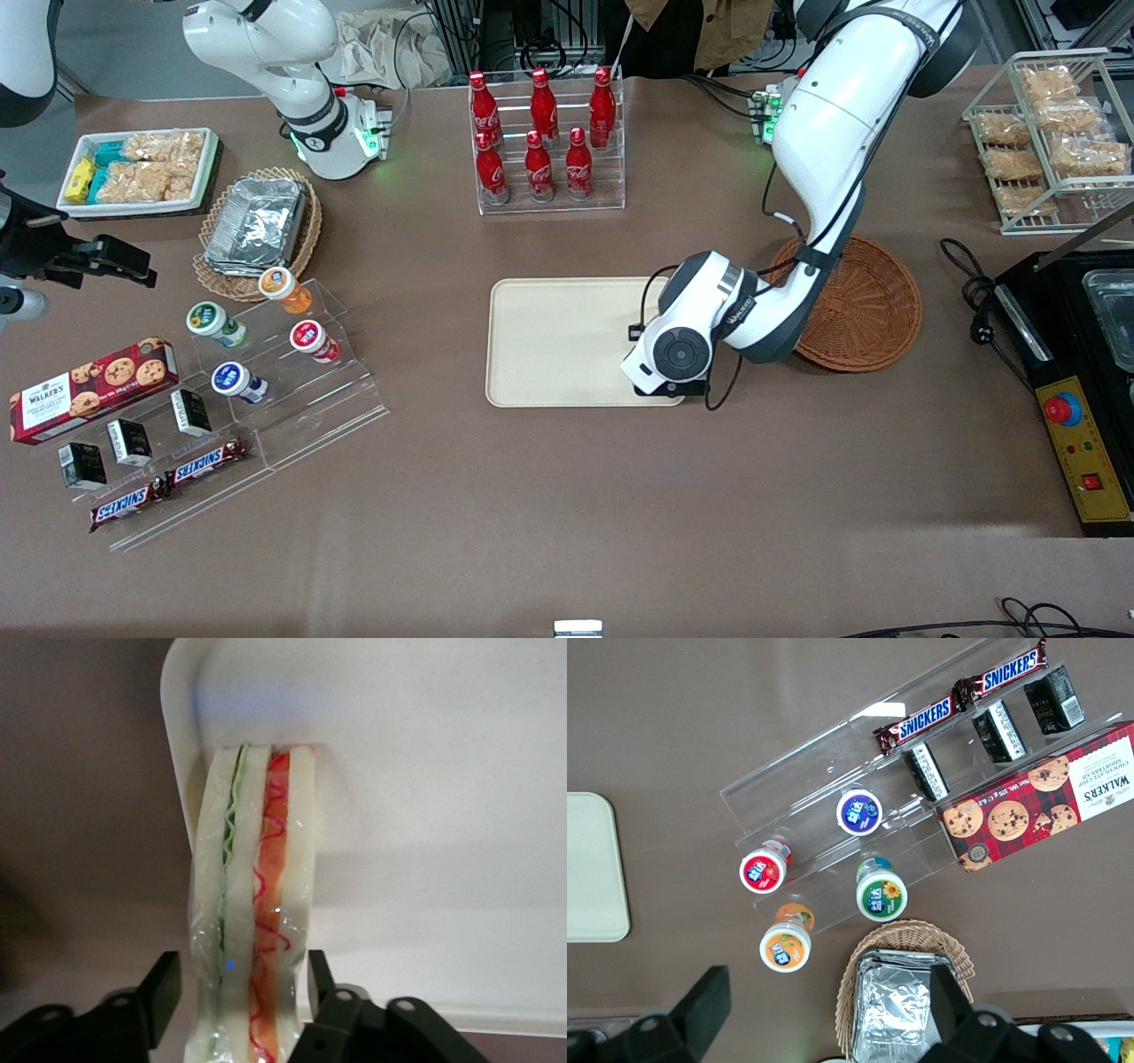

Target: Place sandwich from basket to tray

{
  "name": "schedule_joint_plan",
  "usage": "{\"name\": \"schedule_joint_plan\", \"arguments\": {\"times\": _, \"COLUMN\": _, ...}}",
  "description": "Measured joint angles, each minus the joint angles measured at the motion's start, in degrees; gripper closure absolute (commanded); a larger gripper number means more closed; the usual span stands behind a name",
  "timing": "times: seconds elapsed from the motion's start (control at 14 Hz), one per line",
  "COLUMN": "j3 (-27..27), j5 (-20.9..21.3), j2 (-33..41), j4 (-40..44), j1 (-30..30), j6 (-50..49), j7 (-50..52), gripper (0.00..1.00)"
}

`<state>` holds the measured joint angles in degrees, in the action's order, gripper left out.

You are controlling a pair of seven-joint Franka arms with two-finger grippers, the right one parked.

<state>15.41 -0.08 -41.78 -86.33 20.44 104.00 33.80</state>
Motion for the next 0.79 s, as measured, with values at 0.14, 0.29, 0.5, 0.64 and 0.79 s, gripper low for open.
{"name": "schedule_joint_plan", "arguments": {"times": 0.14, "j3": 0.0, "j5": 0.0, "j2": 0.68, "j4": 0.92, "j1": -0.04, "j6": -0.02, "j7": 0.31, "gripper": 0.0}}
{"name": "schedule_joint_plan", "arguments": {"times": 0.29, "j3": -0.07, "j5": -0.01, "j2": 2.76, "j4": 1.68, "j1": -0.36, "j6": -0.24, "j7": 1.09, "gripper": 0.0}}
{"name": "schedule_joint_plan", "arguments": {"times": 0.5, "j3": -0.45, "j5": -0.03, "j2": 7.85, "j4": 1.83, "j1": -2.56, "j6": -2.55, "j7": 1.26, "gripper": 0.0}}
{"name": "schedule_joint_plan", "arguments": {"times": 0.64, "j3": -0.56, "j5": -0.02, "j2": 11.29, "j4": 1.83, "j1": -5.26, "j6": -4.9, "j7": 1.17, "gripper": 0.0}}
{"name": "schedule_joint_plan", "arguments": {"times": 0.79, "j3": -0.64, "j5": 0.01, "j2": 14.34, "j4": 1.81, "j1": -7.89, "j6": -6.52, "j7": 1.08, "gripper": 0.0}}
